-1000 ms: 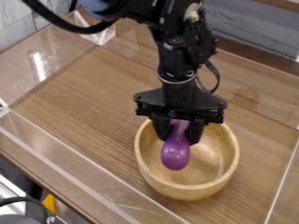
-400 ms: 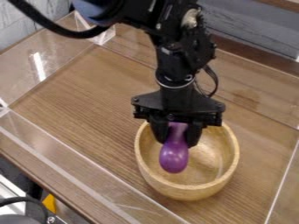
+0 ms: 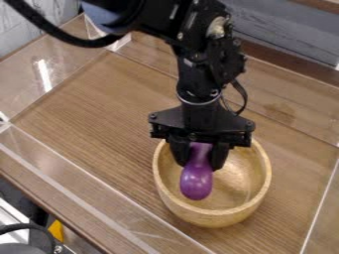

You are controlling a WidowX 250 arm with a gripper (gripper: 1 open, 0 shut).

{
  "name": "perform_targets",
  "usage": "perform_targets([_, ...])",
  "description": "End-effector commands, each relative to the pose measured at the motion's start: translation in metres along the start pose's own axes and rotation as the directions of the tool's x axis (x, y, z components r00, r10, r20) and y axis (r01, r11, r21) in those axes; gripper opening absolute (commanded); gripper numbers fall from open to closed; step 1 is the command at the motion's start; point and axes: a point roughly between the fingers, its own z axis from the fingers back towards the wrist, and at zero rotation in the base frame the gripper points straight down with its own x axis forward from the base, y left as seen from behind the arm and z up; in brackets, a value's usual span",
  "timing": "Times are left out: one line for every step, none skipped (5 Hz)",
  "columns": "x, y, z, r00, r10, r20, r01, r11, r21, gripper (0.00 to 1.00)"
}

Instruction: Remove the purple eggplant from inside the brown bowl and put it on the table

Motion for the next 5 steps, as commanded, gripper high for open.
perform_targets([0.0032, -0.0043, 0.0108, 0.999, -0.004, 0.047, 0.005, 1.0, -0.024, 0.0])
perform_targets([0.0015, -0.0046, 0.0104, 0.999, -0.003, 0.049, 0.004, 1.0, -0.021, 0.0])
perform_targets([0.0003, -0.0051, 0.0101, 0.999, 0.0, 0.051, 0.001, 1.0, -0.018, 0.0])
perform_targets([0.0016, -0.0037, 0.0135, 0.999, 0.003, 0.052, -0.002, 1.0, -0.02, 0.0])
perform_targets([0.0031, -0.0016, 0.0167, 0.999, 0.006, 0.054, -0.004, 1.0, -0.021, 0.0])
